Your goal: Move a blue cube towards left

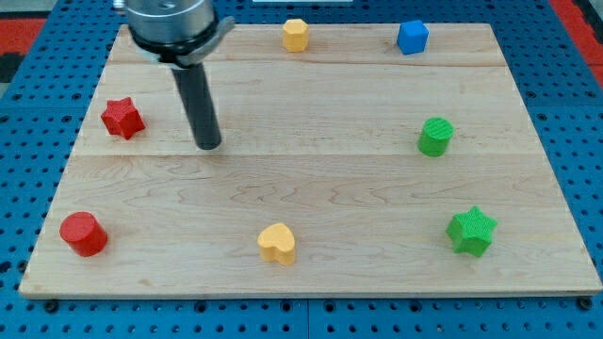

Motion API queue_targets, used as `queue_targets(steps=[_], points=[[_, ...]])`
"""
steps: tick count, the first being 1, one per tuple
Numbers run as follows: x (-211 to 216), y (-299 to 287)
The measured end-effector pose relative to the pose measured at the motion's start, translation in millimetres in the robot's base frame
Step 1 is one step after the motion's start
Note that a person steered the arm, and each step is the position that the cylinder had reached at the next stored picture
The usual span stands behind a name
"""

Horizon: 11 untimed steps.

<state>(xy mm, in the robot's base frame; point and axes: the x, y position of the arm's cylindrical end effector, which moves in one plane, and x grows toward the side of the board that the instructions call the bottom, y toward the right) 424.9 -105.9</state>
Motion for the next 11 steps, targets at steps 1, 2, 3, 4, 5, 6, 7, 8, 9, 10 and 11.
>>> queue_targets(steps=[1, 2, 3, 4, 5, 6, 7, 8, 9, 10, 11], points=[[-11, 52], [-46, 141], [-80, 207], [-95, 269], [-95, 294], [-106, 342], [-168, 390], [-222, 340], [-221, 242], [-220, 225], [-232, 192]])
